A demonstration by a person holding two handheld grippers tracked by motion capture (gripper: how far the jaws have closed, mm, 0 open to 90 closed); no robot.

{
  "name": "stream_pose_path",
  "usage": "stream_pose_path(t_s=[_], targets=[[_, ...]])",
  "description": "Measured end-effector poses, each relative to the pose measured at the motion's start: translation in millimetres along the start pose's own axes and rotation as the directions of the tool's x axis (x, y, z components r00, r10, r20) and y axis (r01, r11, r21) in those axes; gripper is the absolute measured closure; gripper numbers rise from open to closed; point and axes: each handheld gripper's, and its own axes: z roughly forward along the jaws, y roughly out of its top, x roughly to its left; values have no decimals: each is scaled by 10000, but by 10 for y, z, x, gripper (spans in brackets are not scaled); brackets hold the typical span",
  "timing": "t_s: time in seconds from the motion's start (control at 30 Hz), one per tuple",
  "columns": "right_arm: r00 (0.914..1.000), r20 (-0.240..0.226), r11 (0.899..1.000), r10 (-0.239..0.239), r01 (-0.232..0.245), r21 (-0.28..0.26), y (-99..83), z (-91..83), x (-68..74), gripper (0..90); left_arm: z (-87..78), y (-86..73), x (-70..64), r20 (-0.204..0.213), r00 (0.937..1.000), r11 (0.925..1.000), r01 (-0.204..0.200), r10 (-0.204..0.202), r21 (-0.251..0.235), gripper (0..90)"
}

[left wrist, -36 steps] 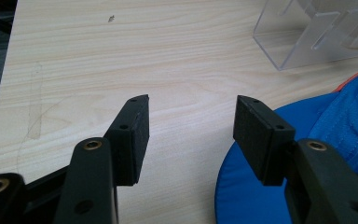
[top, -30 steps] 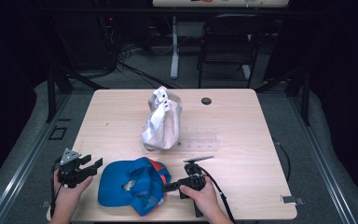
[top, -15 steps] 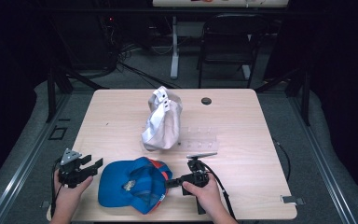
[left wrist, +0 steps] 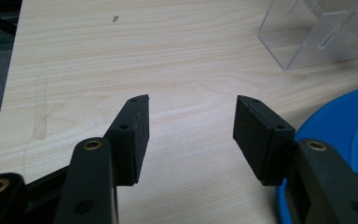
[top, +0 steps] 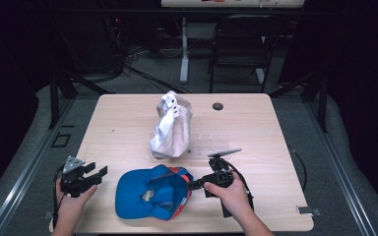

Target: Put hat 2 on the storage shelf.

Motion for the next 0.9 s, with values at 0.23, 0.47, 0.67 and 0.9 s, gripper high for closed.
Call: stream_pose_path(t_s=[0.23, 0.47, 0.67, 0.9], targets=[[9997, 249, 9998, 29, -24, -175, 8, -320, 86, 780, -5, 8, -11, 16, 9999, 9999, -120, 120, 105, 463], [9985, -504, 9981, 209, -238, -571, 99, -635, 186, 781, 5, 4, -23, -19, 9999, 9999, -131, 132, 47, 463], [9903, -1347, 9955, 351, -465, -822, 196, -804, 311, 781, 7, 4, -31, -9, 9999, 9999, -108, 108, 22, 463], [9794, -1977, 9942, 399, -587, -903, 315, -942, 482, 781, 7, 2, -28, -2, 10000, 10000, -93, 93, -5, 463]])
